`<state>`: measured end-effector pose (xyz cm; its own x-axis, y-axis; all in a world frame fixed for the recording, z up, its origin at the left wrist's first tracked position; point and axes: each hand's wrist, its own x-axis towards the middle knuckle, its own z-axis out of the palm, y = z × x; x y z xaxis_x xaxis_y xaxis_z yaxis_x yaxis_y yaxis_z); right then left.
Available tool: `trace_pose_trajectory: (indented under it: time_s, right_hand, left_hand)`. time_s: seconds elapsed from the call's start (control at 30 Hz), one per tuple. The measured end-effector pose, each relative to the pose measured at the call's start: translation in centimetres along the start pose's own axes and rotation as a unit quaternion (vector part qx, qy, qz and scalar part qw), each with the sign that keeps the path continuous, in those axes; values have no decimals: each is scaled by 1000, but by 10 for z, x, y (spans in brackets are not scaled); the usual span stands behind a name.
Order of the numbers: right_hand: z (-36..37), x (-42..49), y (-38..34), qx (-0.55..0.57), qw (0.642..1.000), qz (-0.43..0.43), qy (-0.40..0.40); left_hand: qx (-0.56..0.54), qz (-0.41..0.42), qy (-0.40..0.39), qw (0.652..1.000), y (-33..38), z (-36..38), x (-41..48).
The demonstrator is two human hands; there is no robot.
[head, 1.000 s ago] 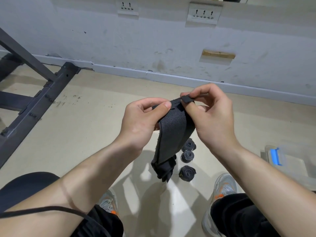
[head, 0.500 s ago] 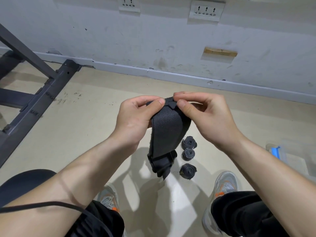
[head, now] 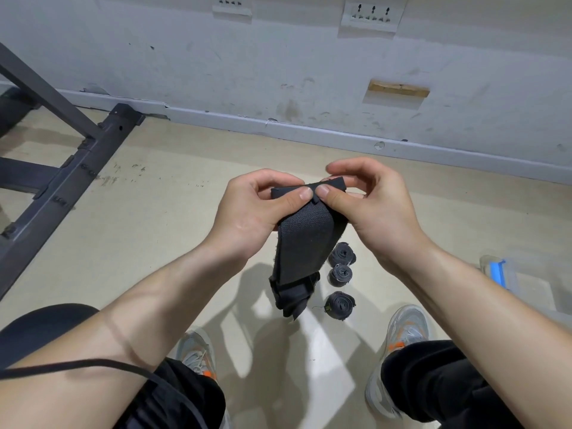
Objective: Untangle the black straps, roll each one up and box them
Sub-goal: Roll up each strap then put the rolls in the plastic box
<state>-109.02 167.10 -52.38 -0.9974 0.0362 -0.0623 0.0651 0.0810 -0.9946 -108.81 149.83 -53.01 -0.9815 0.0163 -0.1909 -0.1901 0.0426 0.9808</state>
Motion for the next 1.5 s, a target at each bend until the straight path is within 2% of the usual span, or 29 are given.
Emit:
trace_pose_trajectory:
  time_s: [0.37, 0.57, 0.7, 0.77, 1.03, 1.17, 1.33, 1.5]
  right_hand:
    - [2, -4, 0, -67, 997, -8, 26]
    - [-2, 3, 2, 86, 990, 67, -88]
    - [4, 5, 6, 2, 992, 27, -120]
    - [5, 5, 5, -5, 993, 7, -119]
    - [11, 0, -1, 196, 967, 76, -146]
    - [11, 0, 1, 214, 963, 82, -141]
    - [8, 0, 6, 197, 966, 81, -145]
    - [6, 3, 11, 177, 971, 92, -134]
  left_hand:
    - [68, -1, -26, 997, 3, -3, 4]
    - [63, 60, -28, 996, 9, -9, 5]
    - [50, 84, -17, 995, 8, -7, 4]
    - [48, 97, -11, 994, 7, -6, 4]
    - [56, 122, -13, 991, 9, -7, 4]
    - [54, 122, -24, 991, 9, -7, 3]
    - [32, 66, -52, 996, 6, -8, 3]
    - [-98, -28, -108, 989, 2, -10, 3]
